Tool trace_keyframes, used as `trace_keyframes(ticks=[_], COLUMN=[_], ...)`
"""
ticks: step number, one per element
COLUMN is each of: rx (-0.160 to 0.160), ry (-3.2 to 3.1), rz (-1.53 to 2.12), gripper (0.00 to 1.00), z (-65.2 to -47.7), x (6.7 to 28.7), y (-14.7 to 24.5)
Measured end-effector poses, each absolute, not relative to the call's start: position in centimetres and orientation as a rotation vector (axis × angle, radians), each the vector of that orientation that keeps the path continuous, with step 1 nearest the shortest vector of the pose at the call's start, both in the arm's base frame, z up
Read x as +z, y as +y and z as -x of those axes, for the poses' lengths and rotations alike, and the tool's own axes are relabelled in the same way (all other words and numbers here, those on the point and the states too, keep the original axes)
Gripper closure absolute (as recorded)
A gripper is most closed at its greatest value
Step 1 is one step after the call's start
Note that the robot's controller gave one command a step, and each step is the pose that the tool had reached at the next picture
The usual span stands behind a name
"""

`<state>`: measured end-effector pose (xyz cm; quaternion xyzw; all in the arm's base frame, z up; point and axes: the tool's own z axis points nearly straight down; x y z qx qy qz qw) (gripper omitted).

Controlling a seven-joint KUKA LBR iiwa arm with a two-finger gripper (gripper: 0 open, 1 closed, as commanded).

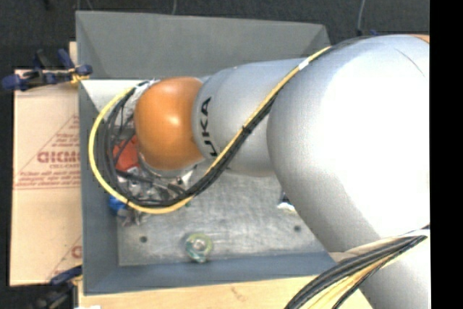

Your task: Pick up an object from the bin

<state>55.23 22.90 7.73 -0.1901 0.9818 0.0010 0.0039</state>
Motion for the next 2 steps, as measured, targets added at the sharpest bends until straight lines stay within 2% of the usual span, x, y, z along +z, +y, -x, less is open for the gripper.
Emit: trace_keyframes(ticks=[2], rx=[0.001], ry=[3.078], rz=[0.577], gripper=[1.0], z=[-55.8], x=[18.3], y=[22.8])
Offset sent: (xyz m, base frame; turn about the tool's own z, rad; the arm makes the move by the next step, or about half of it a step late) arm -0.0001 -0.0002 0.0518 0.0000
